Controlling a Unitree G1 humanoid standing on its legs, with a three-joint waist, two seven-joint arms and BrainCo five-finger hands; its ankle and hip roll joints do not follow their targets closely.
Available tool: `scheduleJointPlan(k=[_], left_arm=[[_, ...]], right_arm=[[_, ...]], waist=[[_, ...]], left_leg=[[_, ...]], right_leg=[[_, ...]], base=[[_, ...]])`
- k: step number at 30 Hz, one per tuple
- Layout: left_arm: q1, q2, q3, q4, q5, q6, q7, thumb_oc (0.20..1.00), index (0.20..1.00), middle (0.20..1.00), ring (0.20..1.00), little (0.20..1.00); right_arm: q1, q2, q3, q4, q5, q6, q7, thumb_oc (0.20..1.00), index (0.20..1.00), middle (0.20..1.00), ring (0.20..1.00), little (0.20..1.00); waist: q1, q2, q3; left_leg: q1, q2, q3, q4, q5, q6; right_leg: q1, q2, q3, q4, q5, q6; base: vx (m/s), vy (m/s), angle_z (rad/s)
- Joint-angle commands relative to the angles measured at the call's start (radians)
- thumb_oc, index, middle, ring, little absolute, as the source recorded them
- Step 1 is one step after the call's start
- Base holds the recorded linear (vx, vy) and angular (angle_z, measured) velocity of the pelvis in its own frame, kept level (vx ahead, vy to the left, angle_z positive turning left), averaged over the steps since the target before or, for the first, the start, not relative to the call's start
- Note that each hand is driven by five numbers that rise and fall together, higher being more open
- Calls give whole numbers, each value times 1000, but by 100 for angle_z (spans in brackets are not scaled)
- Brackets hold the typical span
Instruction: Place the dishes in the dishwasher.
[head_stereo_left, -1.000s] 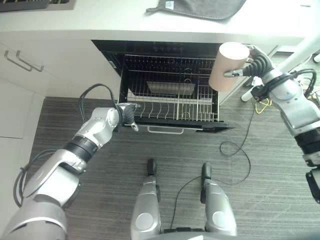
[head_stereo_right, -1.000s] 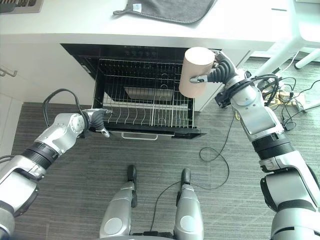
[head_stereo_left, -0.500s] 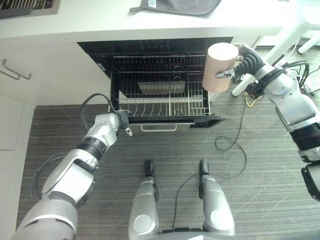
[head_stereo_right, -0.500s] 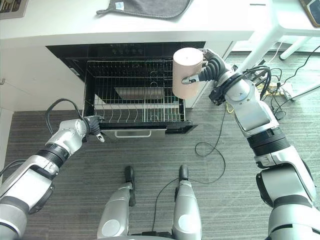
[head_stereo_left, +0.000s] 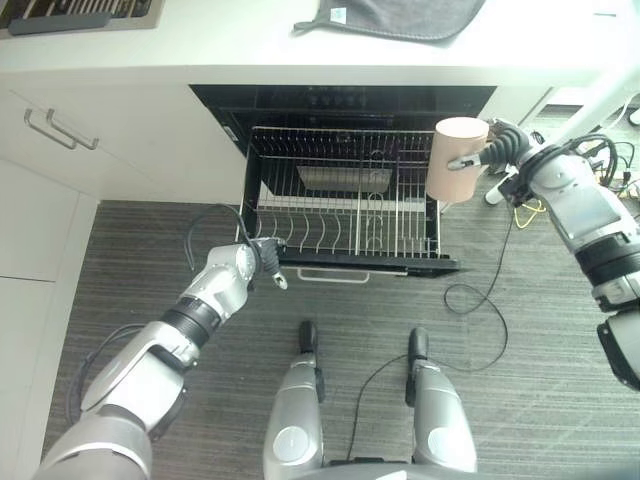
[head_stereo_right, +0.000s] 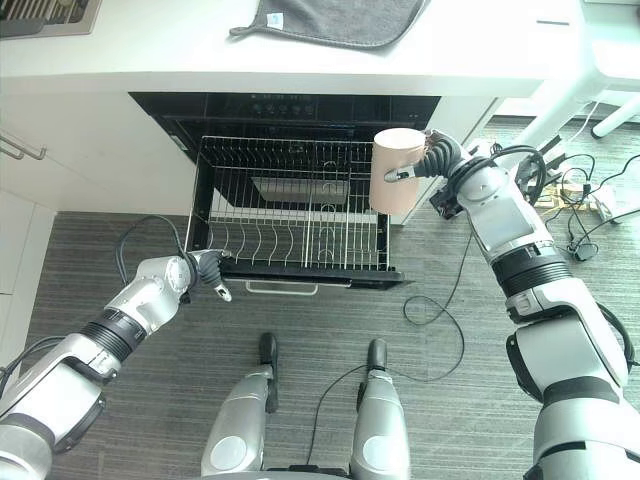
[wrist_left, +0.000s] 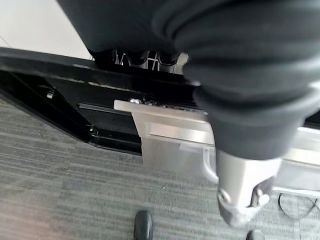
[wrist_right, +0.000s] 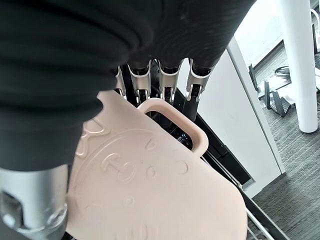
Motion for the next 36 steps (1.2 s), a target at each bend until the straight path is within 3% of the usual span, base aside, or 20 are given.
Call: scheduleJointPlan(k=[1,6,9,15,20,23,30,36], left_arm=[[206,-26,-78,47,-53,42,-117,1000,1000,1000,1000,1000],[221,-9,-99,22,-56,32,-111,1000,1000,1000,1000,1000],[231,-7,-110,7,-83,24,-79,1000,1000,1000,1000,1000],[251,-1,-122,-52,-159,-28,26,1000,1000,1000,1000,1000],[253,47,-97,-221,-263,-87,113,1000,1000,1000,1000,1000],[267,82,-76,-350,-330,-91,128,1000,1000,1000,1000,1000],[280,128,-42,-489,-405,-143,213,1000,1000,1000,1000,1000],[291,208,3,-570,-440,-162,216,1000,1000,1000,1000,1000]], right_arm=[[-112,-35,-10,25,35,-20,-22,200,200,200,200,200],[-158,-27,11,114,84,-11,-40,200,200,200,200,200],[-176,-16,13,201,167,28,-69,200,200,200,200,200],[-201,7,56,302,153,42,-74,200,200,200,200,200],[-222,12,70,360,149,49,-97,200,200,200,200,200],[-215,-6,69,392,110,43,-92,200,200,200,200,200],[-231,-29,95,458,30,29,-78,200,200,200,200,200],[-241,-67,112,506,8,25,-74,200,200,200,200,200]], waist=[[40,-35,8],[59,-25,14],[75,-12,16],[99,18,25],[117,50,33],[126,67,42],[145,79,58],[158,88,67]], left_leg=[[11,-28,-49,37,-185,49],[0,-32,-54,1,-164,50],[-15,-38,-60,-6,-156,50],[-42,-56,-70,-11,-141,51],[-69,-69,-74,-12,-128,53],[-76,-77,-77,-18,-124,57],[-94,-80,-77,-18,-114,62],[-97,-84,-78,-34,-103,64]], right_leg=[[-45,22,-33,77,-161,-8],[-49,24,-46,50,-149,-8],[-56,20,-59,44,-148,-12],[-77,6,-78,47,-146,-19],[-100,-8,-96,52,-142,-20],[-110,-14,-105,55,-139,-18],[-128,-23,-121,57,-128,-17],[-131,-25,-134,46,-117,-14]], base=[[14,-62,1],[-16,-39,9],[-3,-2,3],[-18,34,8],[-15,55,4],[-23,42,10],[-31,9,6],[-19,-4,3]])
